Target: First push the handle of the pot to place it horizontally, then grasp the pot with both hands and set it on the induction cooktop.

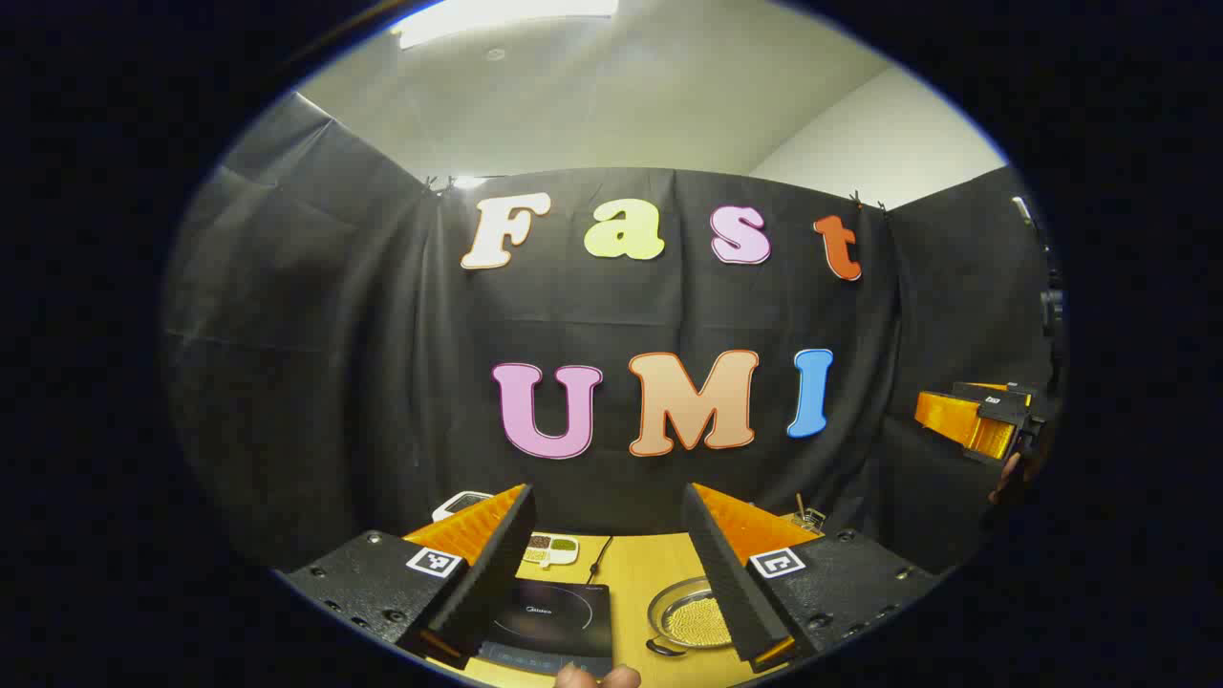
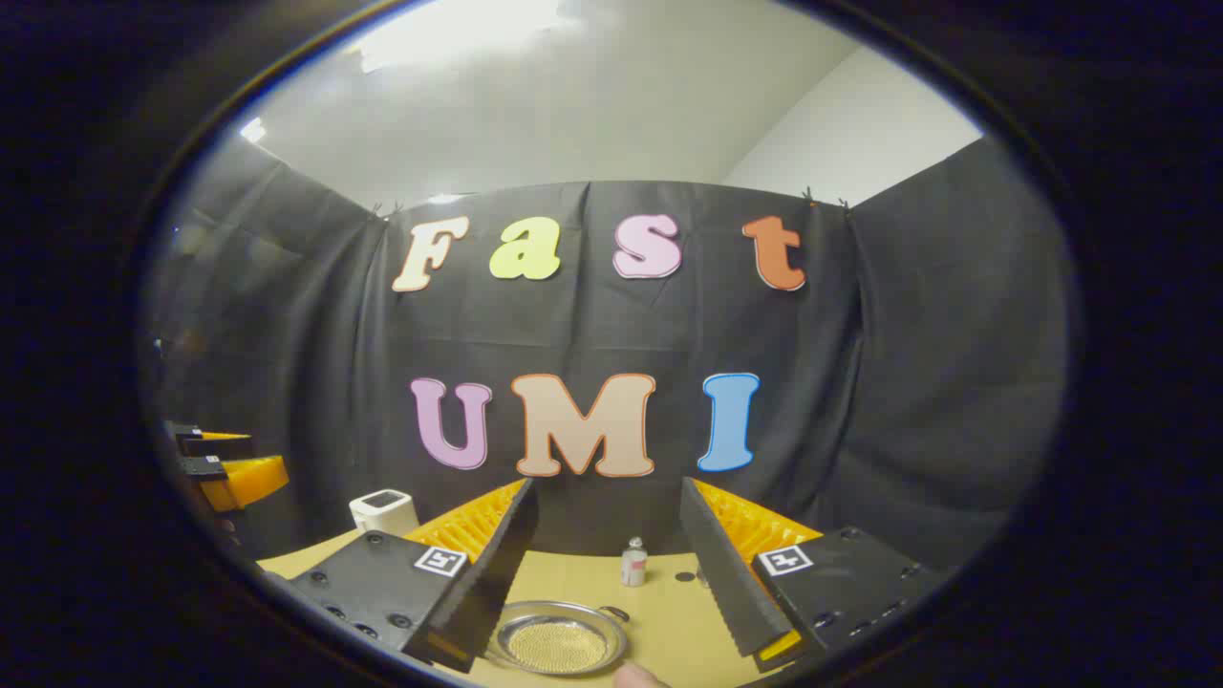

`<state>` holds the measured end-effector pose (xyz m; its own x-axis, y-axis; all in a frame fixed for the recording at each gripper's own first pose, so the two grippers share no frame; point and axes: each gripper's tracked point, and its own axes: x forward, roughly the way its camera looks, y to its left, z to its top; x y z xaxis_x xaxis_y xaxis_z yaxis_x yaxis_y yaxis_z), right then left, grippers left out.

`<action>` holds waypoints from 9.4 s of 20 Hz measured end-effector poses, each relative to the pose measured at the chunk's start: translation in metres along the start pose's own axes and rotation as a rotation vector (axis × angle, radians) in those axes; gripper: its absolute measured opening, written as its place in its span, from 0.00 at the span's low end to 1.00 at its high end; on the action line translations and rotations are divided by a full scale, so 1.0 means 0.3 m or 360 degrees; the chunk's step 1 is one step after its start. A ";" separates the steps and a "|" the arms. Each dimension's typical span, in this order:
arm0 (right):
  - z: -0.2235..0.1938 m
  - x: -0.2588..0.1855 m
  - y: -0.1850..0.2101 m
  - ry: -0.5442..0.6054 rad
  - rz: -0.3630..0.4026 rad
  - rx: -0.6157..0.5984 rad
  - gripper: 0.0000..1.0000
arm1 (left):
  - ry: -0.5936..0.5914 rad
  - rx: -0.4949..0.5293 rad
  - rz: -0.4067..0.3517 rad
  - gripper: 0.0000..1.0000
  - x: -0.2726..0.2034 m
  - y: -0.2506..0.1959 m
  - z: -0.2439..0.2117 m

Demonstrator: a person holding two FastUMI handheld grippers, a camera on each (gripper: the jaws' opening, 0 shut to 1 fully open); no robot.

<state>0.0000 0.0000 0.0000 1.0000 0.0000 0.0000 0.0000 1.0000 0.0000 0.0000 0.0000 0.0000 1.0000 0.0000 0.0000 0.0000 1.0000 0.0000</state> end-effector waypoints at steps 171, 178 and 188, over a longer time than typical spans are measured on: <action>-1.880 0.427 -0.090 0.1640 0.0135 0.0222 0.92 | 0.1573 -0.0108 -0.0183 0.93 0.530 -0.201 -1.654; -1.883 0.404 -0.110 0.1679 0.0127 0.0224 0.65 | 0.1671 -0.0190 -0.0035 0.82 0.509 -0.184 -1.744; -1.813 0.375 -0.124 0.1712 0.0038 0.0374 0.51 | 0.1665 -0.0445 -0.0118 0.57 0.493 -0.210 -1.680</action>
<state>0.1126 -0.0372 -0.5439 0.4774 0.1334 -0.8685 0.0947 0.9748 0.2018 0.1479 -0.0629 -0.5039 0.5022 -0.1928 -0.8430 -0.0719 0.9622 -0.2628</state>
